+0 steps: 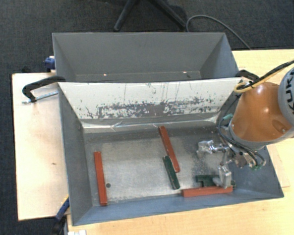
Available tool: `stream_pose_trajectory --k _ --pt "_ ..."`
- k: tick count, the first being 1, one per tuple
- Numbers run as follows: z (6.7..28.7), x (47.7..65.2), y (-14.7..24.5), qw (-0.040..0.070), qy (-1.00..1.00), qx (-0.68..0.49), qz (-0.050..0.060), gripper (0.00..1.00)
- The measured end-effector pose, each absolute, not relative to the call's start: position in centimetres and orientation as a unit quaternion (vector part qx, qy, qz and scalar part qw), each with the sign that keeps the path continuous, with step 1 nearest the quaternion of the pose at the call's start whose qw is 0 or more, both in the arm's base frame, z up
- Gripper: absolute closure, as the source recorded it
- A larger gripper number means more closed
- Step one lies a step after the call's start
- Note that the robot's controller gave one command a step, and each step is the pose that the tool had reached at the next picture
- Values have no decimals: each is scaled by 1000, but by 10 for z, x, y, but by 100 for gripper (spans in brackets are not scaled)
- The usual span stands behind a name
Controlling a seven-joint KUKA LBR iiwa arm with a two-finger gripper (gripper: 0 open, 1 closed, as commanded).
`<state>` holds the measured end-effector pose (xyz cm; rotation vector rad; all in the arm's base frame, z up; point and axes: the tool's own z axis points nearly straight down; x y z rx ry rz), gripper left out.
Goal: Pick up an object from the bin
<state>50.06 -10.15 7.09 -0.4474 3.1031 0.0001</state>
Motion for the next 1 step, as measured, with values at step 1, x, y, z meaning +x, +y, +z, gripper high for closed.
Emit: stream_pose_trajectory --k 1 --pt "102 495 -153 4 995 -97 -2 0"
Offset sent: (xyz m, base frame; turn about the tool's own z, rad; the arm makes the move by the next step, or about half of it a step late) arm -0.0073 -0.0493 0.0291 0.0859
